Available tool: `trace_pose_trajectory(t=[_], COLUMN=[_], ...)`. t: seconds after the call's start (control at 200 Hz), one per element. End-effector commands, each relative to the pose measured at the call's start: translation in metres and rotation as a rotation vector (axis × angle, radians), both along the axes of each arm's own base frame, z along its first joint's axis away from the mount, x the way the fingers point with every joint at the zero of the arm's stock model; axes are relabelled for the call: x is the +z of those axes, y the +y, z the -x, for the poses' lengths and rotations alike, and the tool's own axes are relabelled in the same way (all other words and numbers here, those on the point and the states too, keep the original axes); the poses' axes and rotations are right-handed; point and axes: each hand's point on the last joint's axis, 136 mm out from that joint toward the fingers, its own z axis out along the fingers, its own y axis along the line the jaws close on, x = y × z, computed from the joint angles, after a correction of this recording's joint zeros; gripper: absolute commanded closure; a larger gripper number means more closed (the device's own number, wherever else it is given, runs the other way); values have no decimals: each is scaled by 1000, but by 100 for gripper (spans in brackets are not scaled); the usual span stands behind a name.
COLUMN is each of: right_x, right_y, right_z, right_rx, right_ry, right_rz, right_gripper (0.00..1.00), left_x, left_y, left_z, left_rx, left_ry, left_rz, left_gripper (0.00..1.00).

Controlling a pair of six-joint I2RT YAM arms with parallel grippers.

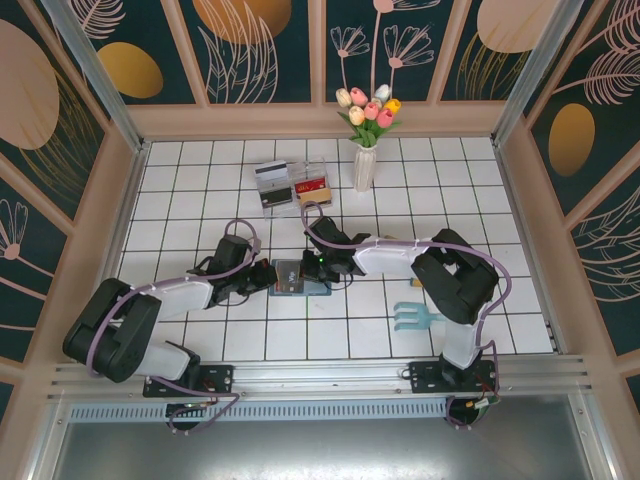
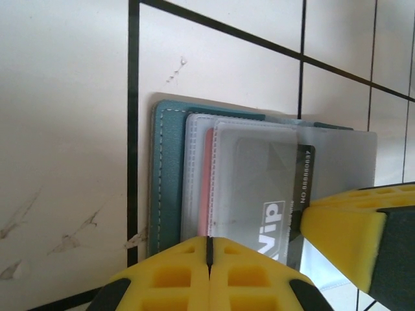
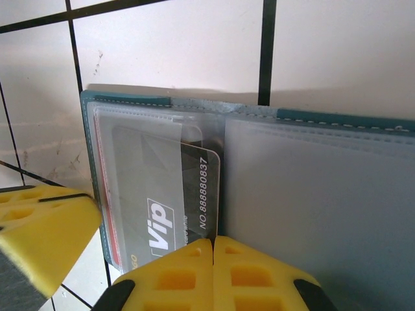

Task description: Take the credit cards out of the card holder

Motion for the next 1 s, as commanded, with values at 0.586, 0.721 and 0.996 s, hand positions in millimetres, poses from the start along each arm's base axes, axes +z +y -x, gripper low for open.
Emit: trace_pose_trajectory(t=[0.586, 0.721, 0.996], right_x=[1, 0, -4], right_y=[-14, -17, -19], right_z=[4, 5, 5], right_rx=[1, 0, -19], right_ry=[6, 10, 22], right_rz=[20, 21, 22], right_gripper=[95, 95, 80], left_x=[-9, -26, -28], left_y=[-5, -2, -4], left_z=[-4, 5, 10], left_rx=[-75, -85, -87], left_ry=[1, 51, 68], left_rz=[-70, -94, -69], left_gripper=[100, 100, 100])
